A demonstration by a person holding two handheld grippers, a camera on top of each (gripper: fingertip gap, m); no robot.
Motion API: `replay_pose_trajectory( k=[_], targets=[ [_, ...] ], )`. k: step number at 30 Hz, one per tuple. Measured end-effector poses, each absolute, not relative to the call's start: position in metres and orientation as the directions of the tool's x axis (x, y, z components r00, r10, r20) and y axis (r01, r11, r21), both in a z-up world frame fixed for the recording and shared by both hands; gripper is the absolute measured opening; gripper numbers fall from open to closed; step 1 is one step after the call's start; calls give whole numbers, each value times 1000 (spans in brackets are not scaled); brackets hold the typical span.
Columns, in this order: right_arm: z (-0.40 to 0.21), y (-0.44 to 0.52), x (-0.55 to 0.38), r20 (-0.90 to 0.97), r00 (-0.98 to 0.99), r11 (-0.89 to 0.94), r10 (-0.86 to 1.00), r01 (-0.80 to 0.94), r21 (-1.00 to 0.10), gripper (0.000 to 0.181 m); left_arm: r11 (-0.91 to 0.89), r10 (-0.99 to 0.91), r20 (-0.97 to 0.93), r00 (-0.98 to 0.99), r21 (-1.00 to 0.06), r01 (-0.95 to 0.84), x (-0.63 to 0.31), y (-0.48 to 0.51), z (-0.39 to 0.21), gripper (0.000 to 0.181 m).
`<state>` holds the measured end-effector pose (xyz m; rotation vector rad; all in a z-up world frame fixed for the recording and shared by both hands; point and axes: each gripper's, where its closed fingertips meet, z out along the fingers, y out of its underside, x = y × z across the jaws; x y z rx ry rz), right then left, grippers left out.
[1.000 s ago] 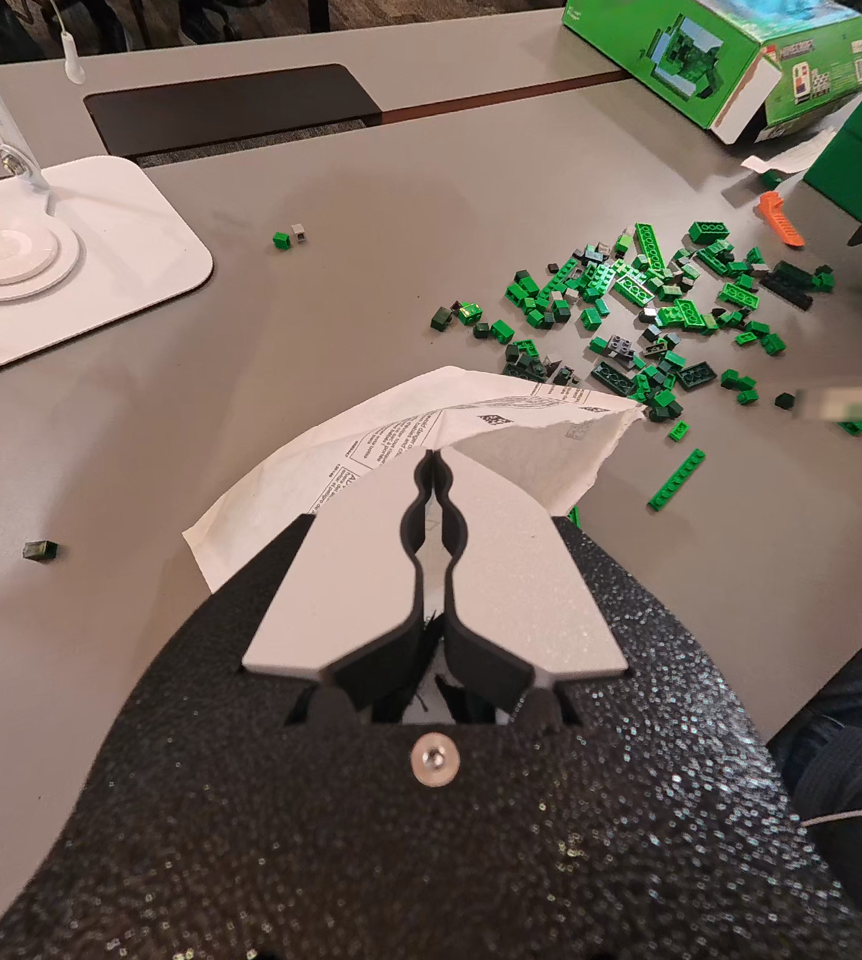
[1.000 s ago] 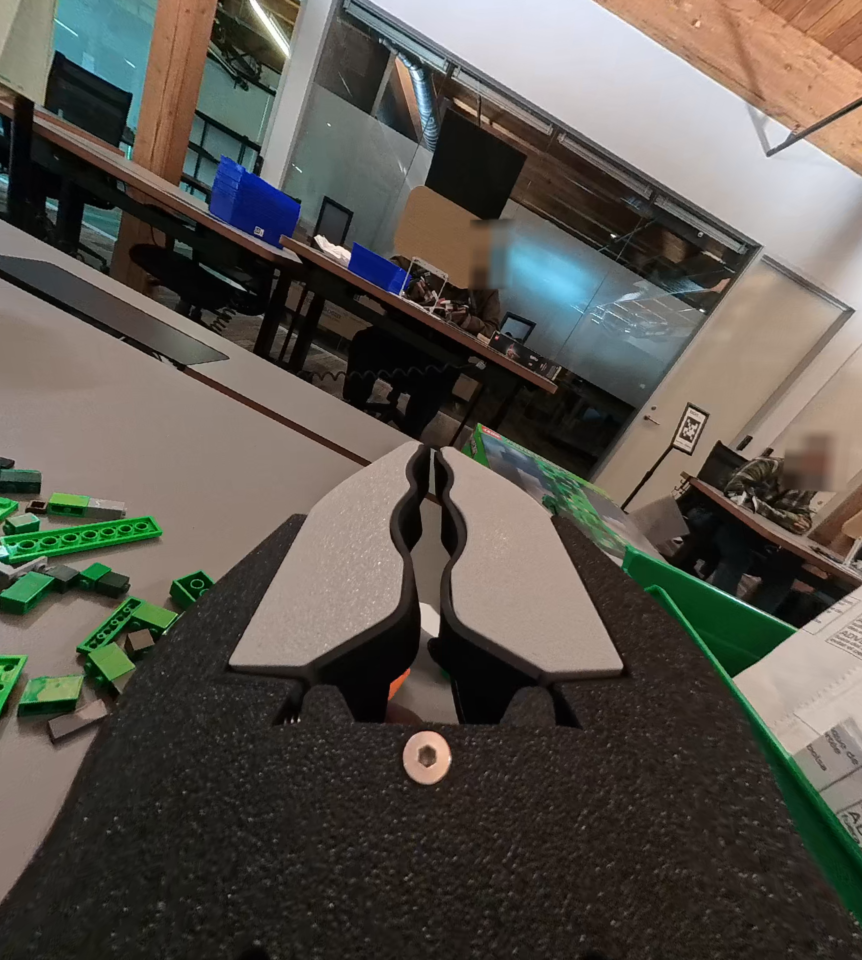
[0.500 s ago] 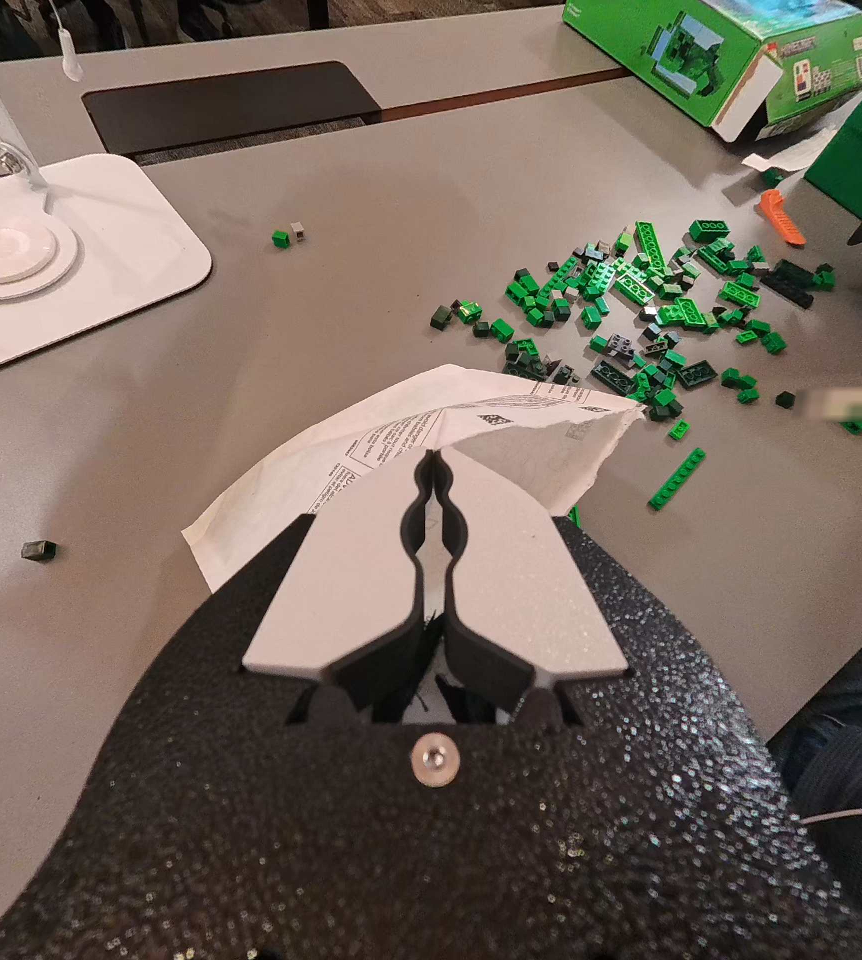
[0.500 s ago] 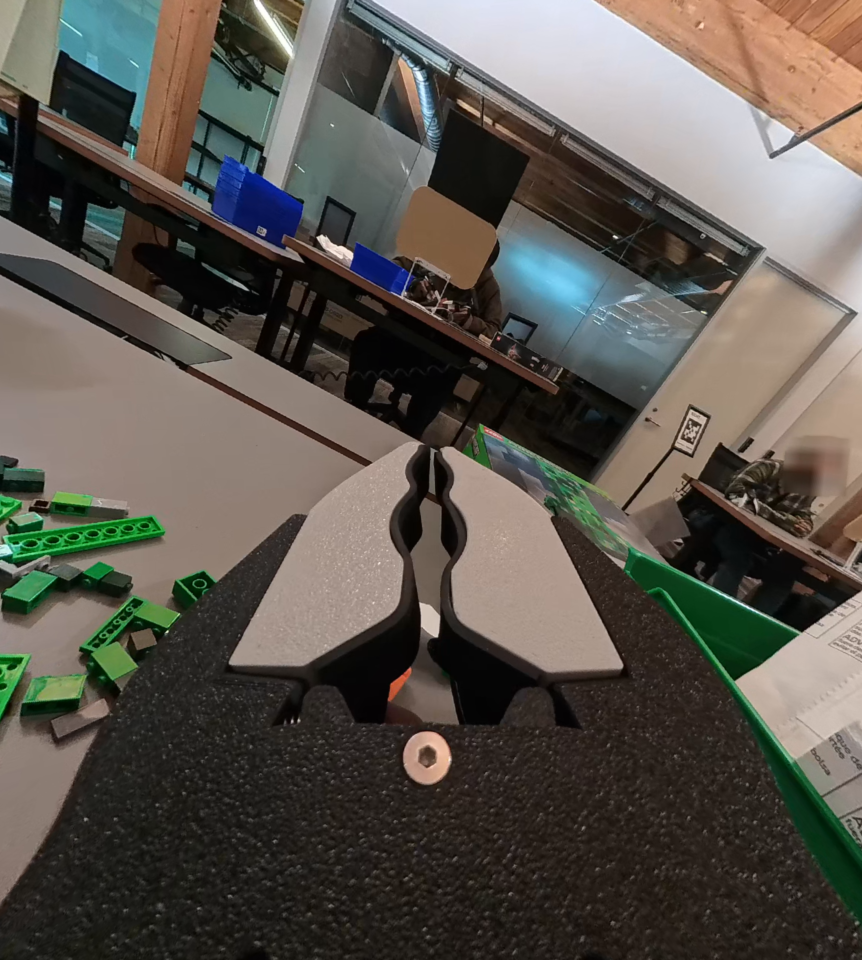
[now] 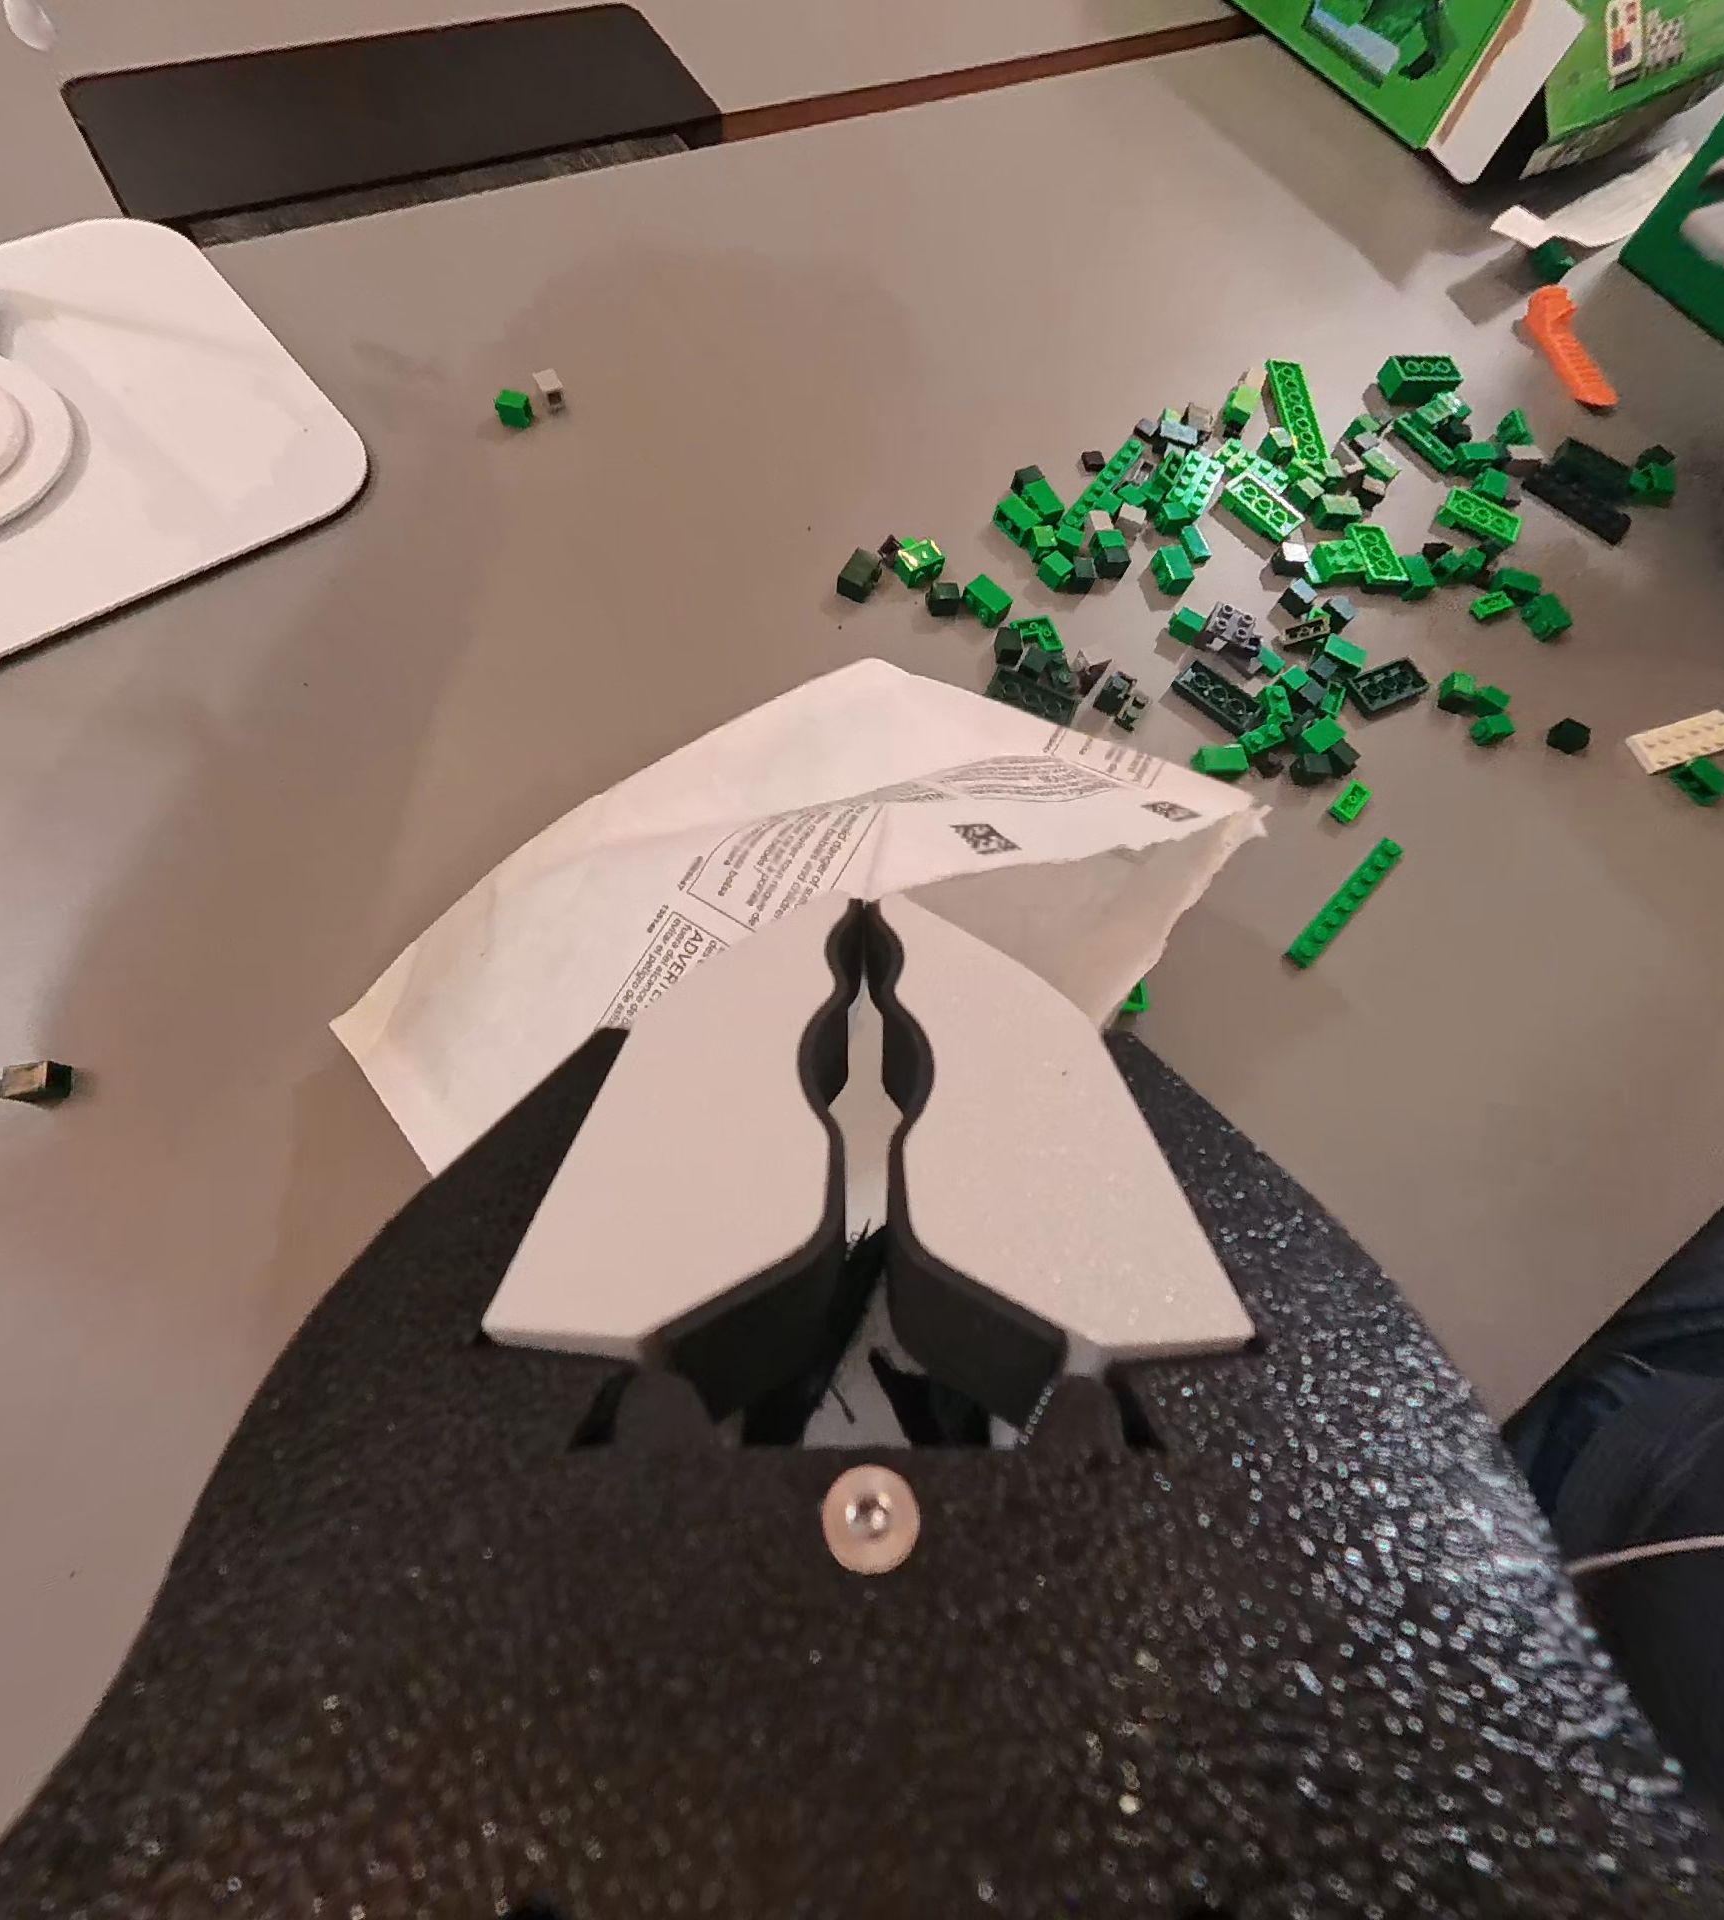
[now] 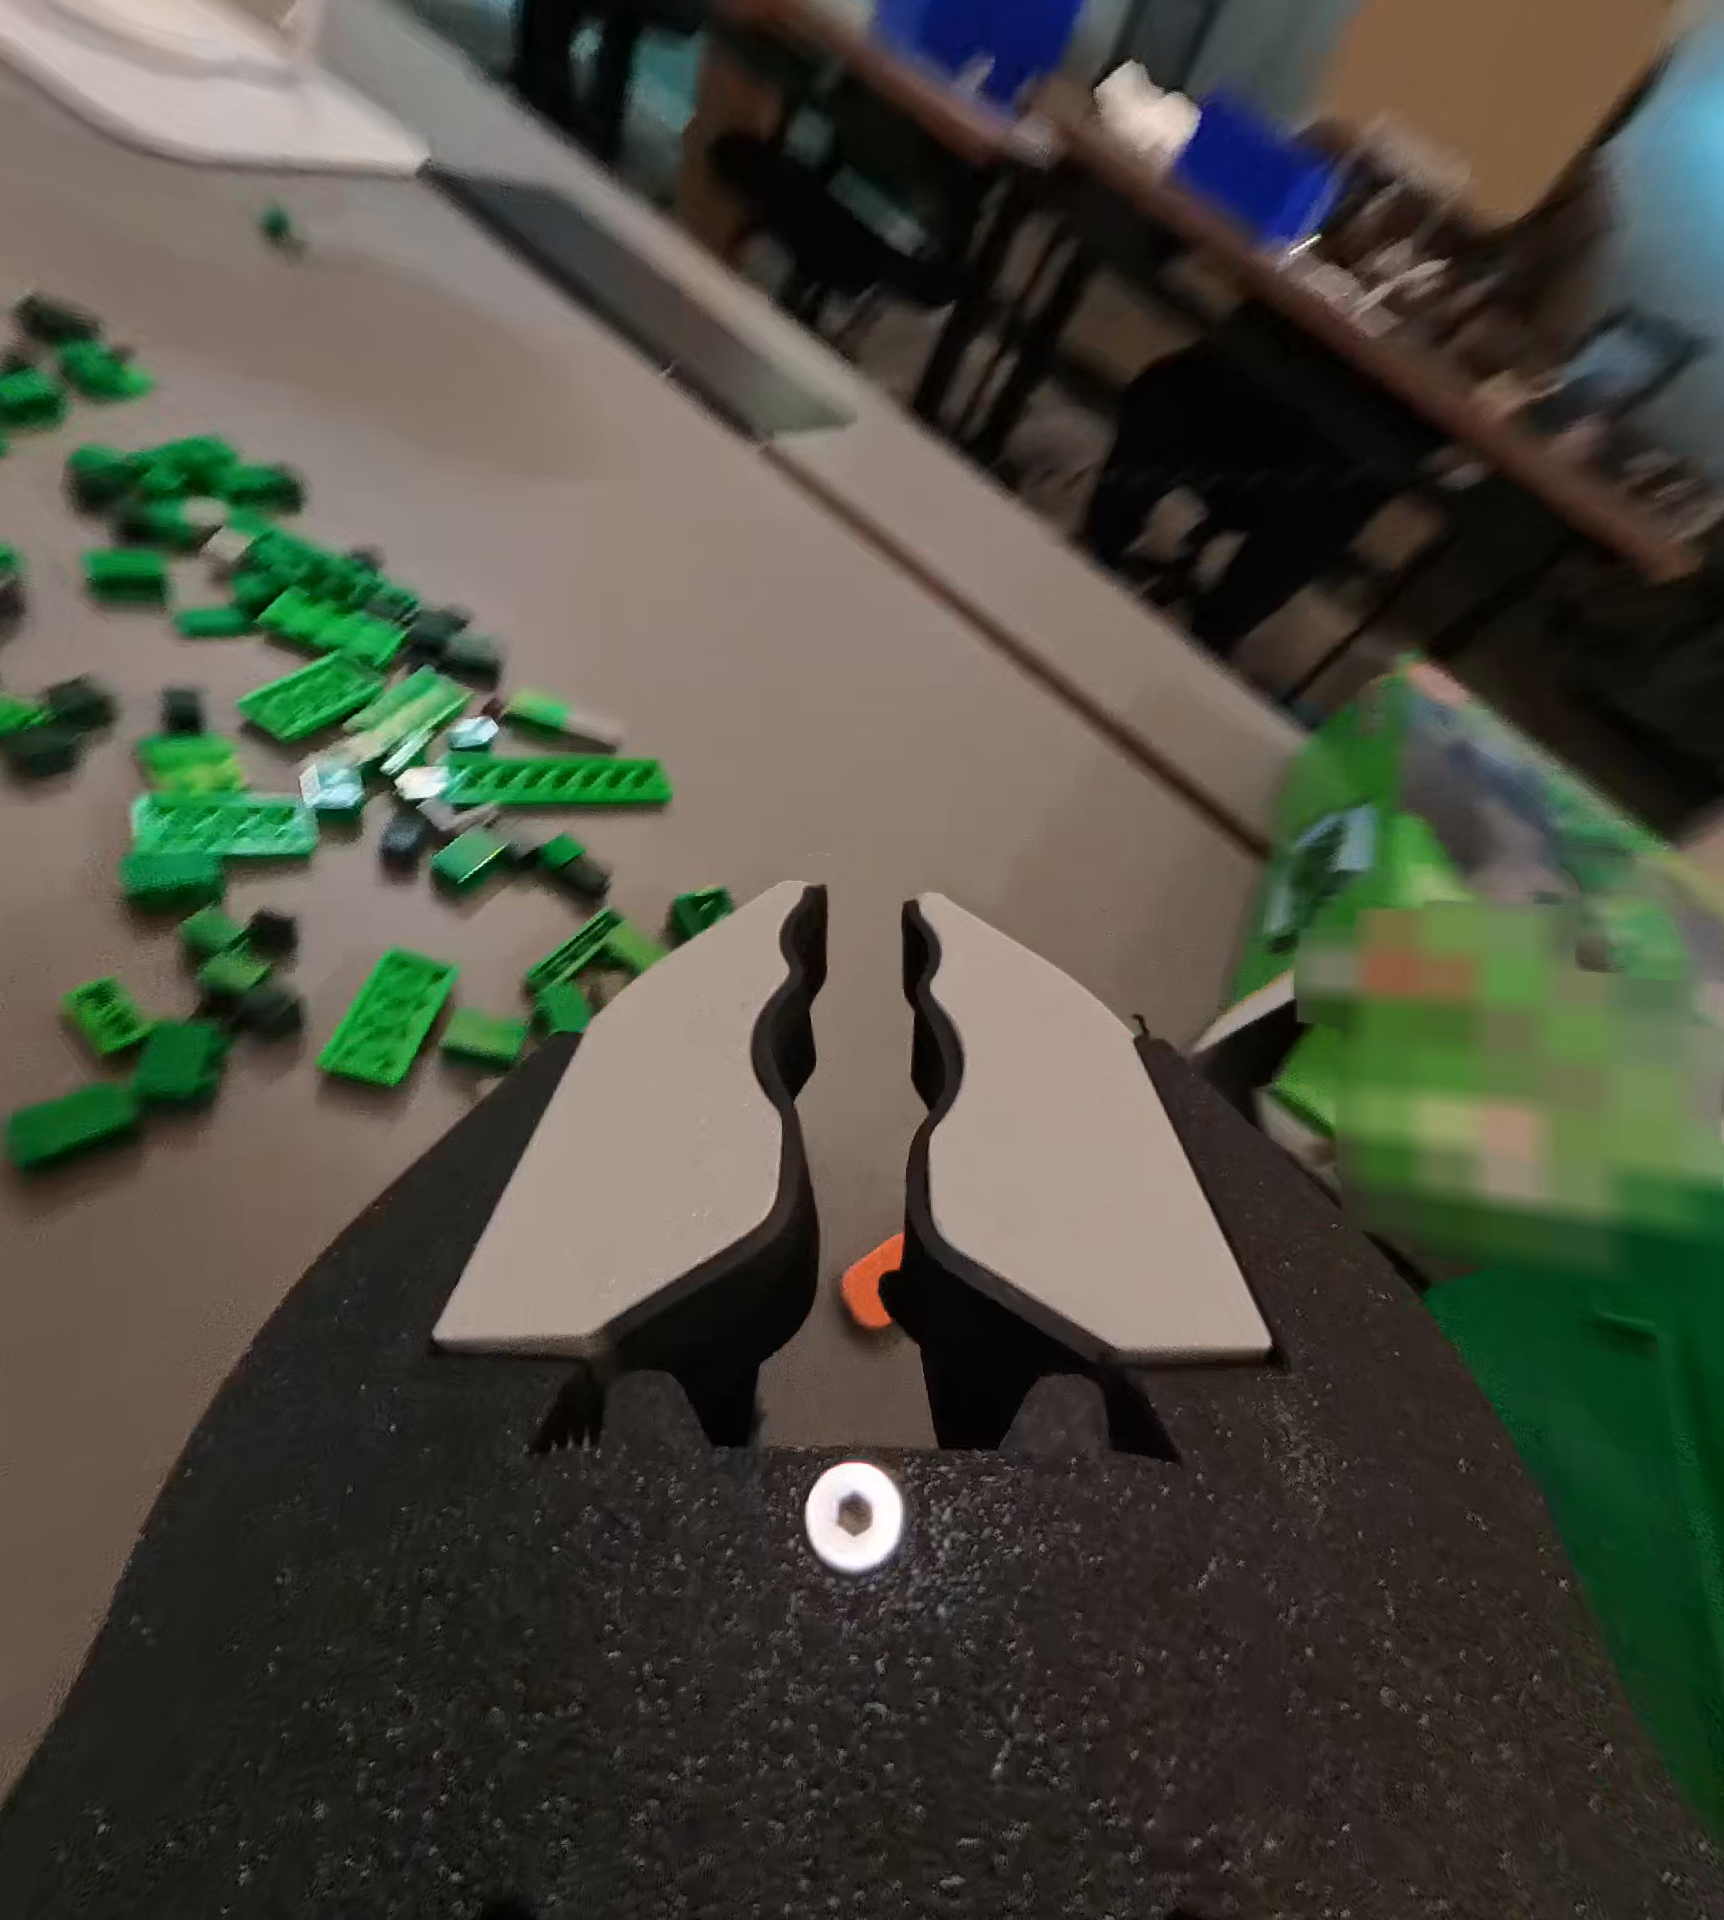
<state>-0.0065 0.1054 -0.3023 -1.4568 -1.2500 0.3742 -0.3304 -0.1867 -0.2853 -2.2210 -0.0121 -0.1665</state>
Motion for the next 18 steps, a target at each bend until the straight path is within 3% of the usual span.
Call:
replay_pose_trajectory(
  k=[5, 9, 13, 15, 18],
  targets=[
    [-332, 84, 3, 258, 262, 38, 930, 629, -777, 13, -714, -120, 166, 979, -700, 31, -317, -202, -303, 3],
    [-356, 66, 15, 95, 205, -91, 974, 739, -668, 14, -793, -173, 200, 964, -610, -16, -303, -214, -320, 16],
    [-378, 70, 29, 96, 229, -146, 969, 838, -526, 25, -820, -211, 213, 954, -569, -54, -293, -221, -324, 35],
    [-383, 65, 29, 52, 219, -164, 974, 848, -503, 26, -831, -222, 211, 952, -551, -71, -289, -226, -324, 49],
    [-385, 67, 29, 54, 220, -168, 974, 862, -479, 21, -829, -215, 191, 958, -553, -76, -291, -231, -319, 56]
  ],
)
